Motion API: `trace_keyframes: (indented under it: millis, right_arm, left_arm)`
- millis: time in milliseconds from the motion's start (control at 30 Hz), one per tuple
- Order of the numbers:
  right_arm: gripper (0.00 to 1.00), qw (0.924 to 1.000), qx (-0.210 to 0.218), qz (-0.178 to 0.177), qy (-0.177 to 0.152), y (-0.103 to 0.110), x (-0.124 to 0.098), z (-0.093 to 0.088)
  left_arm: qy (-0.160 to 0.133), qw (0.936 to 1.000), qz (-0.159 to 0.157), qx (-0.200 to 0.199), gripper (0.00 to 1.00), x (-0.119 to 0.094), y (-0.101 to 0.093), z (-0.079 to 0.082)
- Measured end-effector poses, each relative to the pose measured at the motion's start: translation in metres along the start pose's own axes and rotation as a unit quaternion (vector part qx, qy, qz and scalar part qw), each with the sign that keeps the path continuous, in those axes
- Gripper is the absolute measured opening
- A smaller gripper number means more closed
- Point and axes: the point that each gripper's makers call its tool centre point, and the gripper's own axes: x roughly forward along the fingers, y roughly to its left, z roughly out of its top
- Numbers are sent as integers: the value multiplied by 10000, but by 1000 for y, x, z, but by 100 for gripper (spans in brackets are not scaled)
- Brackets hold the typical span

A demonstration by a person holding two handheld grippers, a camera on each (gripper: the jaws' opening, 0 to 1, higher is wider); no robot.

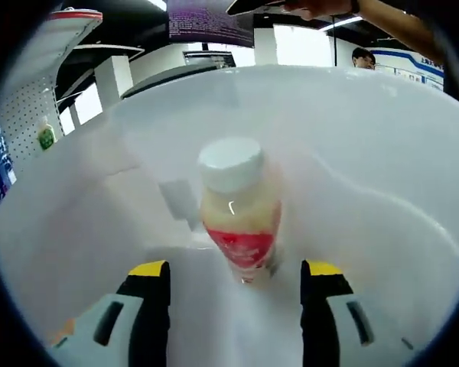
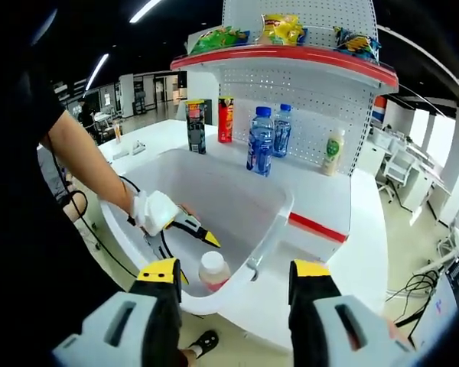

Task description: Place the items from the shopping basket onto the snack and drink counter

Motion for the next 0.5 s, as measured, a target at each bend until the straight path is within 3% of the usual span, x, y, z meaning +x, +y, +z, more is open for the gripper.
trace_keyframes:
  millis: [267, 400, 500]
  right_arm:
    - [51, 9999, -91, 20, 124, 1, -4, -1]
    - [53, 9998, -62, -66, 164, -1, -4, -1]
    - [53, 9997, -60, -203, 146, -6, -10, 3]
  left_arm:
    - [-138, 9999, -32, -54, 71, 5, -2, 7]
    - [-15, 10000, -29, 92, 71, 11, 2, -7]
    - [0, 9999, -73, 81, 71, 11, 2, -9]
